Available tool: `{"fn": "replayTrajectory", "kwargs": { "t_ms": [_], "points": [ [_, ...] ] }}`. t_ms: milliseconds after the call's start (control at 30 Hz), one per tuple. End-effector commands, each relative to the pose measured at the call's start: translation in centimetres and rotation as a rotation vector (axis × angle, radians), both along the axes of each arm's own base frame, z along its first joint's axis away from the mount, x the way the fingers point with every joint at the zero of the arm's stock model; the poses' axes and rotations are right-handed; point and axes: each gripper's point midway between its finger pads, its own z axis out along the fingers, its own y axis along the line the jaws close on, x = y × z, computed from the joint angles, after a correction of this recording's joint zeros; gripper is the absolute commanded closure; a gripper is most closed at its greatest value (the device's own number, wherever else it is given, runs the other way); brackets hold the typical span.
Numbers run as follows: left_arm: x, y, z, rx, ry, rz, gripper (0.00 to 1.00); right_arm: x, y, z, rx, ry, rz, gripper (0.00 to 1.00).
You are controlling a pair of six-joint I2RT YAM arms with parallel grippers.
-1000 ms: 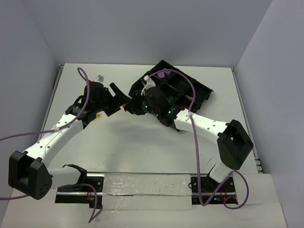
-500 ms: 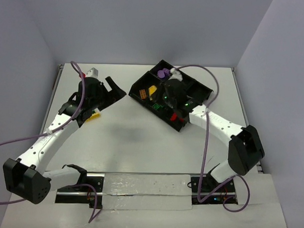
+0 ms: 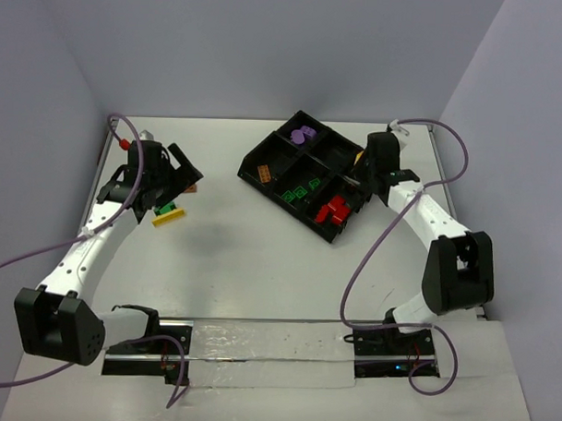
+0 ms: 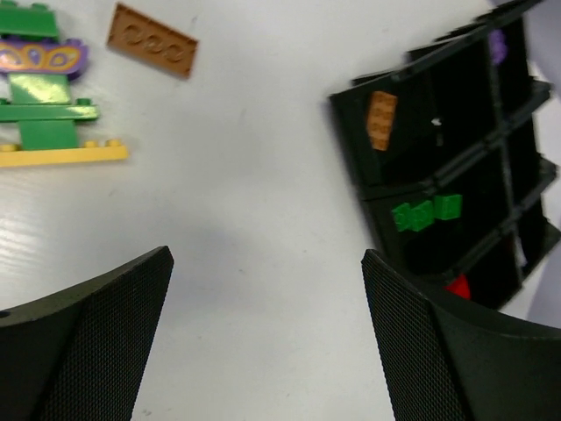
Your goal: Sort the legos into containers by color
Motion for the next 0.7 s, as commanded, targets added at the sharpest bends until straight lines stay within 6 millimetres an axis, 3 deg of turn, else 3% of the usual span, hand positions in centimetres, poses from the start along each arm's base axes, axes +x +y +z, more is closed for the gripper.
{"fn": "replayTrajectory", "kwargs": {
  "t_ms": [0,200,333,367,400,567,667],
  "points": [
    [0.4,1.8,-0.7,0.057,0.061,0.044,0.03,2.0,-1.7,-0.4,-0.055,0.026,-0.033,1.0],
    [0.5,2.3,-2.1,0.065,0.096,0.049,0.02,4.1,-2.5,-1.9,-0.1,0.072,-0.056,0.96],
    [0.2,2.4,-3.0,0.063,0.122,0.054,0.02,4.7,-2.9,-2.6,-0.114,0.089,-0.068,0.8],
    [0.2,2.5,-3.2,0.065,0.128,0.054,0.02,4.7,-2.9,-2.6,-0.116,0.089,-0.068,0.72],
    [0.2,2.5,-3.2,0.067,0.131,0.057,0.02,4.9,-2.9,-2.5,-0.118,0.087,-0.069,0.51],
    [0.5,3.0,-3.9,0.086,0.155,0.069,0.02,4.9,-3.1,-1.3,-0.132,0.065,-0.058,0.38],
    [0.7,3.0,-4.5,0.087,0.169,0.066,0.02,4.8,-3.0,-0.4,-0.134,0.05,-0.048,0.36]
  ]
}}
